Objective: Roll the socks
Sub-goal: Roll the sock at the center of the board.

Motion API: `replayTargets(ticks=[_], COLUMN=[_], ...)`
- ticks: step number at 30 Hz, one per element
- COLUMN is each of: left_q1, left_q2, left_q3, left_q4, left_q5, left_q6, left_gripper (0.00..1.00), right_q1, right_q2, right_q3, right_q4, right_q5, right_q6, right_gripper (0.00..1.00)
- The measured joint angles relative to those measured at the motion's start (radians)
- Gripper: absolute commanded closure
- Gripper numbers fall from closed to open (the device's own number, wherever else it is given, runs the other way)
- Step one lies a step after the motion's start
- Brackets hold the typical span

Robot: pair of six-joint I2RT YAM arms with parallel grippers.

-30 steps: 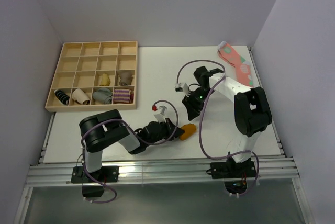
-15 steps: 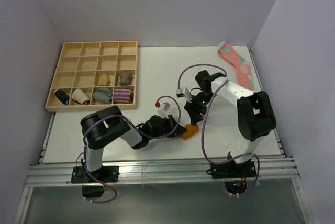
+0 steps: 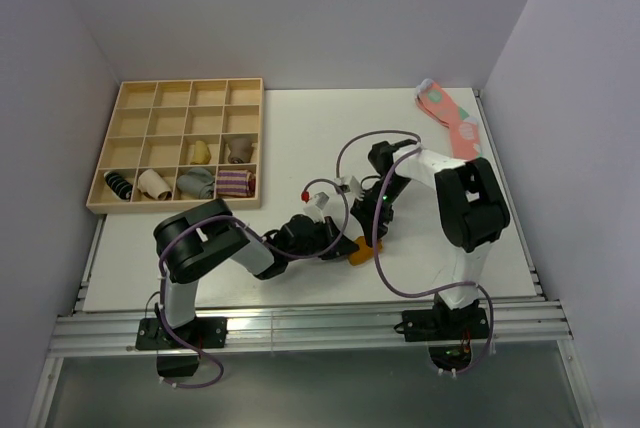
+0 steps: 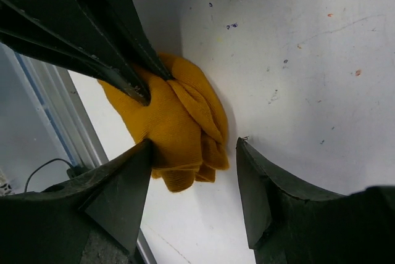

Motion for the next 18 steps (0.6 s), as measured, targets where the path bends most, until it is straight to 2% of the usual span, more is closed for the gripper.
replayTargets(ticks=[6,7,12,16,18], left_q1=[0.005,0.005,0.007,0.008,0.008], left_q2=[0.001,0.001,0.004,0.009,0.009], left_q3=[0.008,0.008,0.009,0.009,0.009], left_q4=[-0.013,-0.014,-0.011,-0.003,-0.001], left_q5=[0.010,0.011,0.011,0.011,0.010], left_q6=[-0.002,-0.004,-0.009,-0.014,-0.014], left_gripper=[1.00,1.00,1.00,1.00,1.00], right_q1=[0.000,0.000,0.000,-0.003,-0.003], right_q2=[0.043,0.050,0.094,0.108,0.113], right_q3=[0.035,0.037,0.063,0.077,0.082], right_q4=[-0.038,-0.043,-0.090,-0.101,-0.102], right_q5=[-0.002,-0.003,-0.020,-0.017,-0.013], right_q6=[0.003,0.011,0.043,0.076,0.098], right_gripper=[0.41,0.48,0.70,0.83,0.86])
